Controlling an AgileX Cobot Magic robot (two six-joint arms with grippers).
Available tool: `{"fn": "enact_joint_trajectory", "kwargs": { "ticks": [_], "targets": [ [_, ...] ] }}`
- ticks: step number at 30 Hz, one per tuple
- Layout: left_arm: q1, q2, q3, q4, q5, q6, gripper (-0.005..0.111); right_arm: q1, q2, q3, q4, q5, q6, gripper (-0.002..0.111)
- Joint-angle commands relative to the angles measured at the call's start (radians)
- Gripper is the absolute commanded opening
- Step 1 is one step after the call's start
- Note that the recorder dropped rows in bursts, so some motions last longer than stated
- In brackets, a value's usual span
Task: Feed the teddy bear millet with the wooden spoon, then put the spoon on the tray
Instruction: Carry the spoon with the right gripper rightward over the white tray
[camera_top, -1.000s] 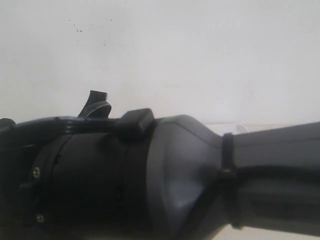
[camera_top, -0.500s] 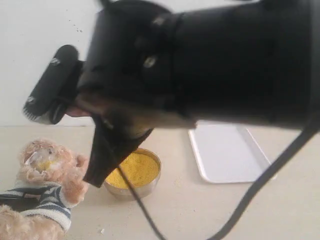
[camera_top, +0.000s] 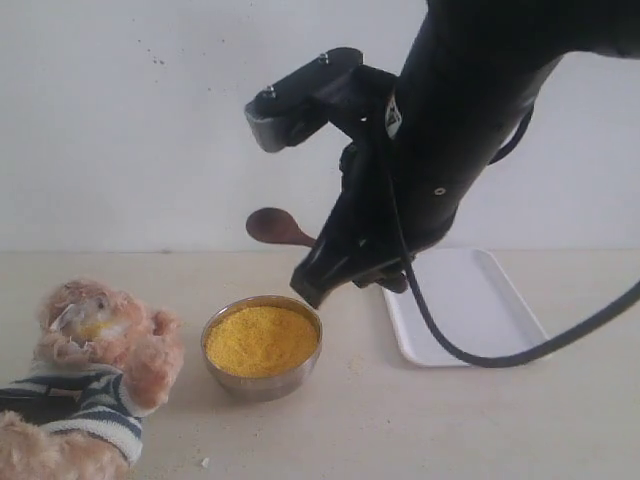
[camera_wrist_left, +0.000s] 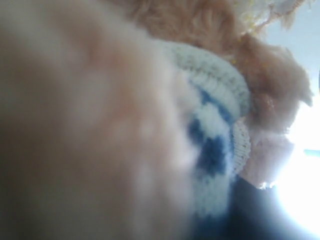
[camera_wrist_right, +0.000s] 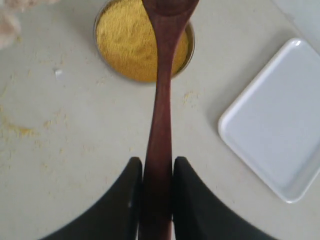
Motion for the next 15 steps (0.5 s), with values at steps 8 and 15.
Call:
{"fn": "enact_joint_trajectory", "kwargs": {
  "ticks": [8, 15],
  "targets": [
    [-0.002, -0.004, 0.003, -0.023, 0.035, 0.018, 0.004, -0.194, -0.039, 0.001, 0.020, 0.080, -0.024, 0.000],
    [-0.002, -0.004, 0.001, -0.036, 0.035, 0.018, 0.004, -0.414, -0.037, 0.001, 0.305, 0.160, -0.218, 0.000]
  ]
}}
